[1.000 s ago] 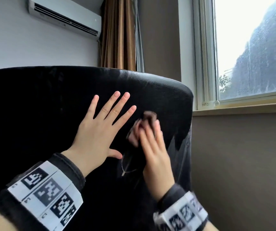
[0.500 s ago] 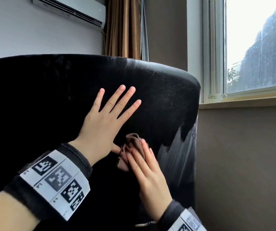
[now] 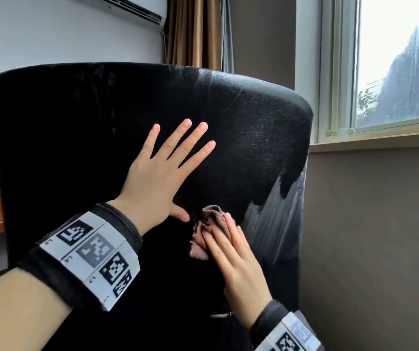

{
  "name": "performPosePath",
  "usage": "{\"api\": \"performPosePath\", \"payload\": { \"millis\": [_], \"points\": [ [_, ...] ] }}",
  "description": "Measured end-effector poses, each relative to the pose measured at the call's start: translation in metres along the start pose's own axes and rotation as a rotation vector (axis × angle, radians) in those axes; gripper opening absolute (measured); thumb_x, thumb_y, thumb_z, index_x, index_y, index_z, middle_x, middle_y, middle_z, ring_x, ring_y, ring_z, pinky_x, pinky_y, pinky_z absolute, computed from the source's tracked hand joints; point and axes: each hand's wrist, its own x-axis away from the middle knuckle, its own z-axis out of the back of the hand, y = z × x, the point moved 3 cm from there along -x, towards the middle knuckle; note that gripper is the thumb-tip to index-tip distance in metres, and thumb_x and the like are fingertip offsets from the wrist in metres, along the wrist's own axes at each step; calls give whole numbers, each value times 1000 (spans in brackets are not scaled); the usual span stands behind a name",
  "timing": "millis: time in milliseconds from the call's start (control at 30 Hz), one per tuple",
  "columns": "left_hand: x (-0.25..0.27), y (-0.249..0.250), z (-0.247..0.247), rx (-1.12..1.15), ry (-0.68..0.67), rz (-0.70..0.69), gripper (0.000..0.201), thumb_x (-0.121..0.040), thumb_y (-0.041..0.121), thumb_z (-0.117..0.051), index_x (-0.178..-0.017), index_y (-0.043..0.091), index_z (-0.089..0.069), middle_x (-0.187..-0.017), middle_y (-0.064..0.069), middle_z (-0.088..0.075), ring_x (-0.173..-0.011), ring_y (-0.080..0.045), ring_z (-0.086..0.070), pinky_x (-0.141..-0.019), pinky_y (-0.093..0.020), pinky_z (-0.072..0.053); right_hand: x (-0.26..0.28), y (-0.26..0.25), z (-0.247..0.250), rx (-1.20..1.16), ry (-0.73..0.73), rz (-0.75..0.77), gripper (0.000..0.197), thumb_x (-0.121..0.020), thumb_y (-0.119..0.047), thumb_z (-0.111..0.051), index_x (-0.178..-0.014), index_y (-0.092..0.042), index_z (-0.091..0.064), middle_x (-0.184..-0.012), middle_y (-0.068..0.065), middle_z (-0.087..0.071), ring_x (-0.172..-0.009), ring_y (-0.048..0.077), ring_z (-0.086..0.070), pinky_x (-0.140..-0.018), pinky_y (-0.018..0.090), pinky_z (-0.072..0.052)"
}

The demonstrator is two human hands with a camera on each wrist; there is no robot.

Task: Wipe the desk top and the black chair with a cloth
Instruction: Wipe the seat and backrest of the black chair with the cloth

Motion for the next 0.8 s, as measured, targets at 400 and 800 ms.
{"api": "performPosePath", "payload": {
  "millis": [400, 800],
  "points": [
    [4, -1, 3, -78, -96, 4, 144, -58, 75, -64, -133, 19, 45, -139, -9, 51, -132, -28, 40, -108, -51, 18, 10, -4, -5, 42, -59, 172, 42, -105, -19, -16, -137, -8, -41, -147, 5, -38, -142, 28, -22, -112, 43, -24],
    [10, 52, 1, 47, -106, 0, 134, -70, 66, -63, -137, 10, 38, -139, -17, 49, -131, -29, 41, -112, -48, 15, -10, 19, 10, -42, 88, -108, 49, -104, -18, -10, -139, 0, -40, -150, 11, -30, -144, 33, -12, -115, 50, -17]
  ]
}}
